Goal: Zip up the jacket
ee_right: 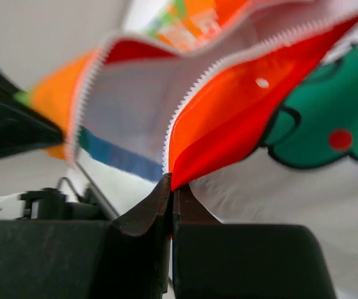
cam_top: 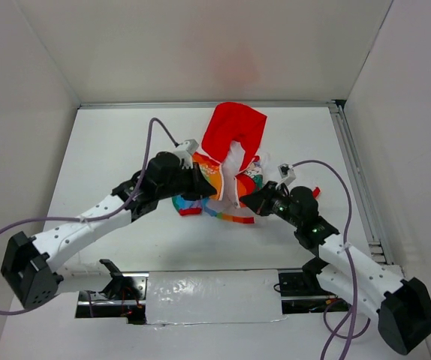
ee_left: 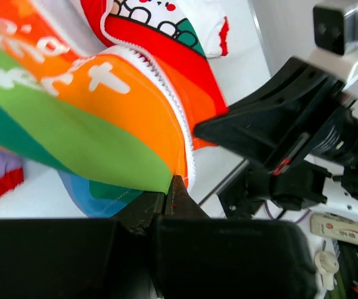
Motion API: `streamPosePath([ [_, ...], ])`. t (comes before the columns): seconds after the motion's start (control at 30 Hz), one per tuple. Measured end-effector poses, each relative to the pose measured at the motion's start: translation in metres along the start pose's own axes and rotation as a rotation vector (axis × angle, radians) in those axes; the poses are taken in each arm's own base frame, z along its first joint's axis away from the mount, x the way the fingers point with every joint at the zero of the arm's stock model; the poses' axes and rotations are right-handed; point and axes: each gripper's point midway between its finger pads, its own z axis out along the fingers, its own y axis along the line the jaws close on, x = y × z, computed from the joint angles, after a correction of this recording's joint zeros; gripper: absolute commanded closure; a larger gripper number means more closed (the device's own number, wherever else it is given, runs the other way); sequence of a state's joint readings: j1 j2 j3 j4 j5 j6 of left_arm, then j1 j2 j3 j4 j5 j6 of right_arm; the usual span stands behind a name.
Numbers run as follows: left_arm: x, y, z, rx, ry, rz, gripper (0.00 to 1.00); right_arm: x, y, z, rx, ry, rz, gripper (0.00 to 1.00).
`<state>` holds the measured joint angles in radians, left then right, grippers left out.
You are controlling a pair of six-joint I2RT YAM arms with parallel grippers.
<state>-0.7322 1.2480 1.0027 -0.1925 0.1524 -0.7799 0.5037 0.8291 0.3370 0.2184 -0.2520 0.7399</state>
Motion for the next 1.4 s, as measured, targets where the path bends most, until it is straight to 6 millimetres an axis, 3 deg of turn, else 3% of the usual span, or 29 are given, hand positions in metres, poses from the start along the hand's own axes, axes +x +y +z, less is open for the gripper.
streamPosePath([
  [0.13,0.009,-0.006,-0.008,0.079,-0.043,-0.004,1.00,-0.020,0.030,-0.013,-0.144,-0.101,0.010,1.00],
  [0.23,0.010,-0.008,-0.004,0.100,-0.055,-0.009,1.00,-0.027,0.039,-0.020,-0.188,-0.137,0.017,1.00],
  [0.4,0.008,-0.009,0.004,0.098,-0.062,-0.009,1.00,-0.028,0.031,-0.012,-0.121,-0.117,0.013,1.00],
  [0.7,0.026,0.002,0.015,0.106,-0.065,-0.057,1.00,0.016,0.017,-0.012,-0.154,-0.018,0.088,1.00],
  [0.9,0.011,-0.008,0.016,0.136,-0.139,-0.065,1.00,0.006,0.030,-0.021,-0.199,-0.067,0.101,1.00],
  [1.03,0.017,0.001,0.016,0.083,-0.108,-0.050,1.00,-0.004,0.017,-0.017,-0.075,-0.082,0.111,1.00],
  [1.17,0.052,0.017,0.015,0.015,0.037,-0.042,0.97,-0.009,-0.009,-0.009,0.109,-0.068,0.110,1.00],
  [1.23,0.078,0.028,0.015,-0.013,0.127,-0.039,0.80,-0.002,-0.024,-0.003,0.180,-0.040,0.109,1.00],
  [1.33,0.120,0.051,0.016,-0.095,0.267,-0.053,0.65,0.019,-0.045,0.001,0.274,0.027,0.107,1.00],
  [1.4,0.141,0.067,0.017,-0.158,0.346,-0.068,0.61,0.029,-0.055,0.002,0.319,0.055,0.103,1.00],
])
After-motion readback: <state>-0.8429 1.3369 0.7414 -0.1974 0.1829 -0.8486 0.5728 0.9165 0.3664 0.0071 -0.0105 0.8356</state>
